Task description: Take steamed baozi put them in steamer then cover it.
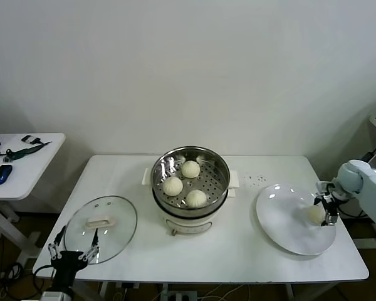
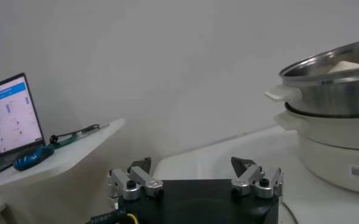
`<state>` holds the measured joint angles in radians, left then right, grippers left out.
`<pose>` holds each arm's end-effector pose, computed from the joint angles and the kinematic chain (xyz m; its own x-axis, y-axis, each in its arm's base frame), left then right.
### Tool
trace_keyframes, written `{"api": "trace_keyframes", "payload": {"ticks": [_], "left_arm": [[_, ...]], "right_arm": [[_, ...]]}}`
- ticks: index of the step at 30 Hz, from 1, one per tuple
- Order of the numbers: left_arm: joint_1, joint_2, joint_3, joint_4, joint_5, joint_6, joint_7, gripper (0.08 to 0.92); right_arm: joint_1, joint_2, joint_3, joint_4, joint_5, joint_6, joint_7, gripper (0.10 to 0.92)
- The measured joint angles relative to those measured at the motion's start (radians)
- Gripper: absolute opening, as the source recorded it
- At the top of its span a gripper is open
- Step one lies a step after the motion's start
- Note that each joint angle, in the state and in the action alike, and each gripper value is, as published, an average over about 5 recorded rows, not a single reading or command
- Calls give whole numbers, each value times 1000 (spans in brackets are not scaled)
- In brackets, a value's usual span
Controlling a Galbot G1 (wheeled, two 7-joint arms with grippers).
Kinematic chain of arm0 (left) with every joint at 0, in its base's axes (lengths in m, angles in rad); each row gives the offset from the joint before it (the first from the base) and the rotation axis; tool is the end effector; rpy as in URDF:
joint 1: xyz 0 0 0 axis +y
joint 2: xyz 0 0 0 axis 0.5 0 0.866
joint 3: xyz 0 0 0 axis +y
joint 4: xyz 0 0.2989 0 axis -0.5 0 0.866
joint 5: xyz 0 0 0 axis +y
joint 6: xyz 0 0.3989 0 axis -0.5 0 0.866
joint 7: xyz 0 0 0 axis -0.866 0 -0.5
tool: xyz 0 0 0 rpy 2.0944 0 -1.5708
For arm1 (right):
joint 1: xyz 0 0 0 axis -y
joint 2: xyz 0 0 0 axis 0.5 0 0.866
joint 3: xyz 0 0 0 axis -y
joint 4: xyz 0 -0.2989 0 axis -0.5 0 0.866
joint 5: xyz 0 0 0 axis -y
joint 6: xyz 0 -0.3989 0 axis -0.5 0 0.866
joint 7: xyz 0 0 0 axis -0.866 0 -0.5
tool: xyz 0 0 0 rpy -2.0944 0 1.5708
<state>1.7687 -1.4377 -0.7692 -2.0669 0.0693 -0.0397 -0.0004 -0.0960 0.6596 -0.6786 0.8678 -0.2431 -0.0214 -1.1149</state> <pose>0.1916 0.0990 -0.2974 -0.9790 -0.1372 0.1508 -0.0825 0.9430 0.3223 0.5241 -0.2660 -0.2391 -0.1123 0.0601 0.9919 -0.9901 0.0776 -0.1168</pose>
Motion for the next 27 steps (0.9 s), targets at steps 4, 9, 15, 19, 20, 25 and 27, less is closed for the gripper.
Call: {"api": "trace_keyframes", "payload": {"ticks": [4, 9, 15, 19, 20, 25, 27], "left_arm": [[2, -1, -1, 1, -1, -2, 0, 823], [2, -4, -1, 1, -1, -3, -1, 823], [-2, -4, -1, -4, -3, -3, -1, 823], [-5, -5, 4, -9, -3, -1, -1, 823], [-5, -5, 6, -11, -3, -1, -1, 823], [0, -6, 16, -21, -3, -3, -1, 823], [4, -6, 20, -25, -3, -4, 0, 823]], "right_arm": [[3, 3, 1, -7, -2, 3, -2, 760], [11, 4, 3, -9, 1, 1, -4, 712], [46, -10, -23, 10, 41, -12, 4, 697], [104, -17, -77, 36, 114, -33, 13, 703], [125, -17, -97, 45, 137, -40, 16, 703], [265, -6, -228, 96, 273, -80, 33, 704], [334, 5, -294, 116, 337, -99, 41, 704]]}}
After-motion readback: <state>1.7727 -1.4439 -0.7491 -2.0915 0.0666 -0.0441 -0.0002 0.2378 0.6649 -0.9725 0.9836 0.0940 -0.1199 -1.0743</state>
